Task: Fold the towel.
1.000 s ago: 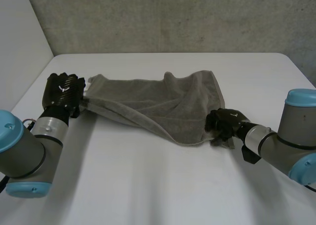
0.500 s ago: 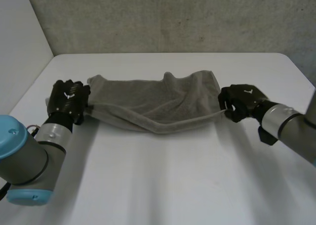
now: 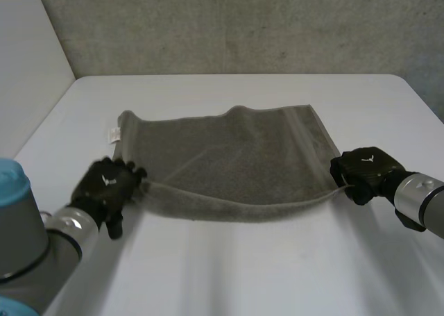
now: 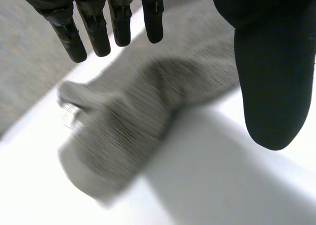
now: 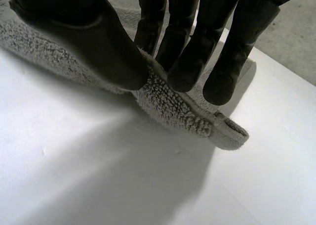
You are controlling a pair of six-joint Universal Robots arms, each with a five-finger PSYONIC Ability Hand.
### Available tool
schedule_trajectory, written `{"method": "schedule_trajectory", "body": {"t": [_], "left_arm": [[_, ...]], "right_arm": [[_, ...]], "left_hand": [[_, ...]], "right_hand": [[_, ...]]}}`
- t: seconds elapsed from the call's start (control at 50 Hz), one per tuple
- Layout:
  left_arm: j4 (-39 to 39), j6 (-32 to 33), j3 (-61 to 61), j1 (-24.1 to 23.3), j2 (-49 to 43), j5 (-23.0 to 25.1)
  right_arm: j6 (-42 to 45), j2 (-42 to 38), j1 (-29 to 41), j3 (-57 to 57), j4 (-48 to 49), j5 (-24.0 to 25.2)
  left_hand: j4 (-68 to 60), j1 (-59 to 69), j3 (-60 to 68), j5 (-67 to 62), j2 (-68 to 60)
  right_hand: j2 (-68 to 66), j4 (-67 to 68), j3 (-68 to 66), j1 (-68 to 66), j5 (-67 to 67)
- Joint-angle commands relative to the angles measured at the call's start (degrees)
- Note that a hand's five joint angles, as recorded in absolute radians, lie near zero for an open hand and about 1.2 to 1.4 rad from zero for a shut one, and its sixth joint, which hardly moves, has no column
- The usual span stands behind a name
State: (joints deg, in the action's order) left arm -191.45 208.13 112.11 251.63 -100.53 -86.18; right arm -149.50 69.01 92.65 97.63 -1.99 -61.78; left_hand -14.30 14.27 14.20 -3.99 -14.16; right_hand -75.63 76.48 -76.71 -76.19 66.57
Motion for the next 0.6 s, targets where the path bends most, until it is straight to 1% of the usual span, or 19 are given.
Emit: {"method": "schedule_trajectory", "body": {"t": [0.02,0.08,0.12,0.14,0.16,0.18,0.2,0.22,0.26,0.28,0.32,0.38,0.42,0.44,0.48,0.6], "left_arm": [[0.82,0.44,-8.91,0.88,1.22,0.05],[0.91,0.53,-11.03,0.97,0.69,0.05],[1.34,0.53,-15.58,1.15,-3.5,0.13],[1.35,0.53,-15.6,1.15,-3.53,0.14],[2.39,0.61,-18.22,1.06,-7.01,0.22],[2.4,0.61,-18.24,1.06,-7.05,0.22],[5.01,0.79,-21.29,1.06,-10.44,0.22],[5.04,0.79,-21.32,1.06,-10.48,0.22],[11.24,0.88,-26.39,1.41,-14.24,0.22],[11.28,0.88,-26.42,1.41,-14.26,0.22],[16.88,0.7,-31.49,2.55,-18.36,0.31],[19.19,0.7,-33.97,3.61,-20.23,0.31],[22.6,0.7,-38.43,5.62,-23.03,0.22],[22.62,0.7,-38.46,5.63,-23.04,0.22],[24.54,0.7,-41.87,6.5,-25.06,0.31],[25.25,0.7,-43.99,8.0,-27.09,0.22]], "right_arm": [[-0.09,-0.64,0.07,1.42,1.37,0.08],[-0.09,-0.64,0.07,2.04,1.46,0.17],[0.0,-0.64,-0.02,2.13,1.46,0.17],[0.0,-0.64,-0.02,2.13,1.46,0.17],[0.0,-0.72,-0.02,2.21,1.46,0.17],[0.09,-0.72,-0.02,2.3,1.46,0.43],[0.09,-0.72,-0.02,2.3,1.46,0.43],[0.09,-0.72,-0.1,2.3,1.55,0.78],[0.09,-0.72,-0.11,2.3,1.46,1.31],[0.17,-0.81,-0.19,2.3,1.46,1.66],[0.17,-0.9,-0.28,2.3,1.46,1.93],[0.17,-0.9,-0.37,2.3,1.46,2.02],[0.17,-0.99,-0.37,2.3,1.46,2.02],[0.17,-1.07,-0.37,2.3,1.46,2.02],[0.17,-1.25,-0.28,2.39,1.46,2.02],[0.7,-2.83,-0.11,2.39,1.46,2.02]], "left_hand": [[-1.63,1.66,1.73,-1.94,-1.77],[-1.97,2.0,2.07,-2.28,-2.11],[-3.81,3.84,3.91,-4.12,-3.95],[-3.82,3.85,3.92,-4.13,-3.96],[-5.99,6.01,6.09,-6.29,-6.13],[-6.01,6.03,6.11,-6.32,-6.15],[-9.34,9.36,9.44,-9.65,-9.48],[-9.37,9.4,9.47,-9.68,-9.51],[-9.88,9.9,9.98,-10.19,-10.02],[-9.88,9.9,9.98,-10.18,-10.02],[-10.05,10.07,10.14,-10.35,-10.19],[-10.22,10.24,10.31,-10.52,-10.35],[-14.4,14.42,14.5,-14.7,-14.54],[-14.42,14.44,14.52,-14.73,-14.56],[-18.44,18.46,18.54,-18.74,-18.58],[-23.34,23.36,23.43,-23.64,-23.47]], "right_hand": [[-4.37,3.52,-3.29,-3.81,3.43],[-4.37,3.52,-3.29,-3.81,3.43],[-4.37,3.52,-3.29,-3.81,3.43],[-4.37,3.52,-3.29,-3.81,3.43],[-4.37,3.52,-3.29,-3.81,3.43],[-4.37,3.52,-3.29,-3.81,3.43],[-4.37,3.52,-3.29,-3.81,3.43],[-4.37,3.52,-3.29,-3.81,3.43],[-4.37,3.52,-3.29,-3.81,3.43],[-4.37,3.52,-3.29,-3.81,3.43],[-4.37,3.52,-3.29,-3.81,3.43],[-4.37,3.52,-3.29,-3.81,3.43],[-4.37,3.52,-3.29,-3.81,3.43],[-4.37,3.52,-3.29,-3.81,3.43],[-4.37,3.52,-3.29,-3.81,3.43],[-4.37,3.52,-3.29,-3.81,3.43]]}}
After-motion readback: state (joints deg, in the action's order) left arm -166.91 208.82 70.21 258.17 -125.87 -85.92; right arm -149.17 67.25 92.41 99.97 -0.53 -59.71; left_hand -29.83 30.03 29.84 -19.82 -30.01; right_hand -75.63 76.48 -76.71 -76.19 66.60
